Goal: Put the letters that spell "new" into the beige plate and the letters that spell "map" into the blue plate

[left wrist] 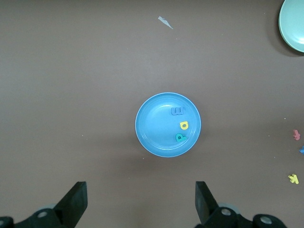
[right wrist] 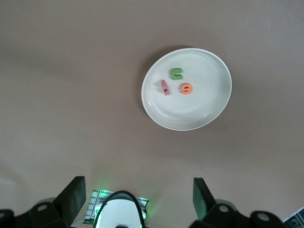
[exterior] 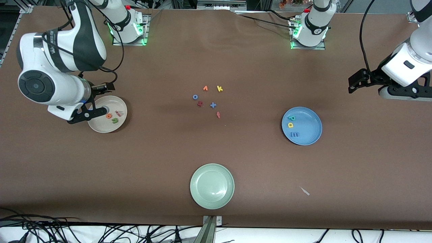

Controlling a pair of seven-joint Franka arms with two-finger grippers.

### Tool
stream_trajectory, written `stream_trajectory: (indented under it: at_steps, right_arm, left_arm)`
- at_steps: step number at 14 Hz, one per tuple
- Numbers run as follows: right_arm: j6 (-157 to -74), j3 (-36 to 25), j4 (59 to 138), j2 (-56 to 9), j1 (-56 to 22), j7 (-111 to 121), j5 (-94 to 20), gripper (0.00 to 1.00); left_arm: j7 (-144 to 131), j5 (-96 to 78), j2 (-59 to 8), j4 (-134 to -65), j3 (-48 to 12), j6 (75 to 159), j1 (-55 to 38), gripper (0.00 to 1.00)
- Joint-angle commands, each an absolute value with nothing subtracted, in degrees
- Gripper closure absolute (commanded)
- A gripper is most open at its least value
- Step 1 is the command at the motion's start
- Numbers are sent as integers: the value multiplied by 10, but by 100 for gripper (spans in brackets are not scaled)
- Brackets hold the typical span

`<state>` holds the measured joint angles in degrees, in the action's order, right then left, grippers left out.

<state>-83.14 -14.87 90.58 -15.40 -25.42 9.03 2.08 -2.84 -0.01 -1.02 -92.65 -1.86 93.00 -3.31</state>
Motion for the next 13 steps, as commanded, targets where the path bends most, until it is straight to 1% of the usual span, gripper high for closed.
stream_trajectory:
  at_steps: [1,2,3,7,8,9,10,13]
  right_arm:
    - [-817,-84,909,-110,-202,86,18,0]
    - [-819,-50,918,-90,-169,85,19,0]
    - [-821,-29,925,-70,-150,84,22,0]
    - [-829,32,942,-8,-63,84,25,0]
    - [-829,33,940,-6,-59,83,29,0]
    - [-831,33,939,-6,-53,83,39,0]
    - [-837,33,938,-6,-44,83,42,0]
    - [-855,33,937,-2,-26,81,36,0]
  left_arm:
    - [-27,-16,30,-977,-4,945,-37,0]
    - [-27,-17,38,-992,-4,947,-31,0]
    - [-27,-17,43,-996,-4,947,-26,0]
    - [-27,-15,43,-991,-9,941,-25,0]
    - [-26,-14,43,-989,-19,942,-16,0]
    - [-27,-14,44,-987,-47,941,8,0]
    - [-28,-14,45,-987,-60,941,12,0]
    - [-24,-12,45,-984,-50,942,3,0]
